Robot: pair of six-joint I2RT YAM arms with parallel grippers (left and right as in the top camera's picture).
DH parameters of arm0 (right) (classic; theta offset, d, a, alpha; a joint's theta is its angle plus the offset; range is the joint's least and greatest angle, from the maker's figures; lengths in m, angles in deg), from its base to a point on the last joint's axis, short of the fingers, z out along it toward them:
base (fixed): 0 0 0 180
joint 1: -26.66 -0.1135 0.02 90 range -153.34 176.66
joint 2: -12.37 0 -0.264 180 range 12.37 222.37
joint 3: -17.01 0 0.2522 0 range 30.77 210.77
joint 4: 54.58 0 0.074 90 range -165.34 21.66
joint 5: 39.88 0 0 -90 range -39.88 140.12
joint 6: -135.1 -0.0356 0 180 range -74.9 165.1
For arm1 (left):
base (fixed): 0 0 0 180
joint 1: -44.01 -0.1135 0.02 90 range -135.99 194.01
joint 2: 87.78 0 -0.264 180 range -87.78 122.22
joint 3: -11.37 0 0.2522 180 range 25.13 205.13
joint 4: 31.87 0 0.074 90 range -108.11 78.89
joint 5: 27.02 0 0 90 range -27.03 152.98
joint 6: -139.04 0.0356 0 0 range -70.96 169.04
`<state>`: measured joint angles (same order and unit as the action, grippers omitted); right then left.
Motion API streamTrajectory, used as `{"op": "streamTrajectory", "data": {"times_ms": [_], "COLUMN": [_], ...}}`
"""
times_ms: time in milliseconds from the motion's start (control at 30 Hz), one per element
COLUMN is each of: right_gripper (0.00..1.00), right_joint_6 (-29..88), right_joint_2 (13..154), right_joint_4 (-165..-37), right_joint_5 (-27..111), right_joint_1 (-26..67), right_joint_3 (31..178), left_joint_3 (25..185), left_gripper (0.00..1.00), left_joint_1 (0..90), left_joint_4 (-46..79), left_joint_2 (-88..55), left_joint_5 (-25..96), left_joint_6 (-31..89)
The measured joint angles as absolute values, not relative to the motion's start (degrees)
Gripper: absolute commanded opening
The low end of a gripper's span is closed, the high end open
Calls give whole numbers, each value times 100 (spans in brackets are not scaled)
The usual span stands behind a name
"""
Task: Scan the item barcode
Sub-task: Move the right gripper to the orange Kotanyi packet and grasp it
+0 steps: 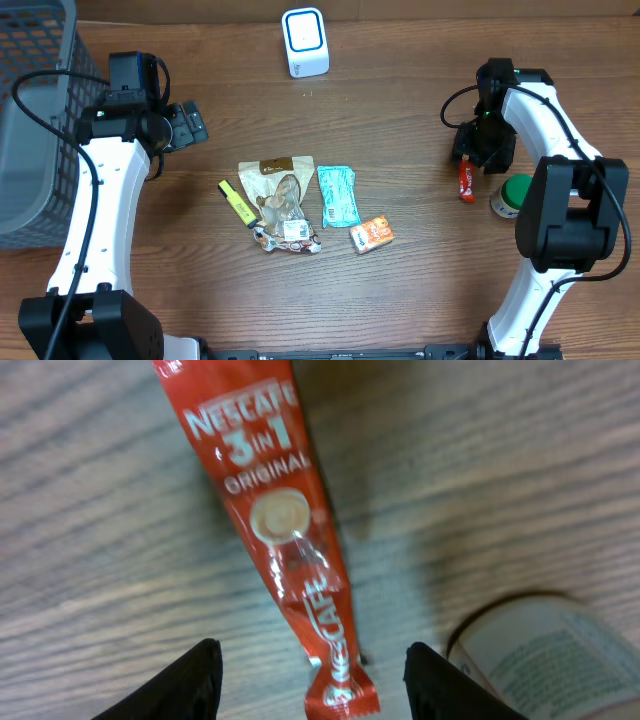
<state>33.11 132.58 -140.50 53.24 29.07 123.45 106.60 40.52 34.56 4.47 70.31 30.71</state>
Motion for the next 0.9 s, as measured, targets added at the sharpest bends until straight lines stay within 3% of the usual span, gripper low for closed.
{"op": "streamTrajectory", "data": {"times_ms": [267, 567, 900], "right_gripper": [61, 56, 58], "right_joint_6": [3175, 2961, -1], "right_joint_2": [12278, 11498, 11531], "right_joint_4": [-14453, -14767, -14315], "right_joint_5": [5033, 3527, 3046], "right_joint_1": [2545, 1780, 1148], "right_joint_3": [12396, 12247, 10354], "left_joint_3": [10660, 10660, 10660], "left_gripper": [100, 100, 100], "left_joint_1": [4052, 4052, 4052], "left_joint_4": [3458, 3456, 3456], "left_joint_2": [447, 447, 447], "left_joint_5": [7033, 7033, 7033], "left_joint_6": [3071, 3071, 3071]}}
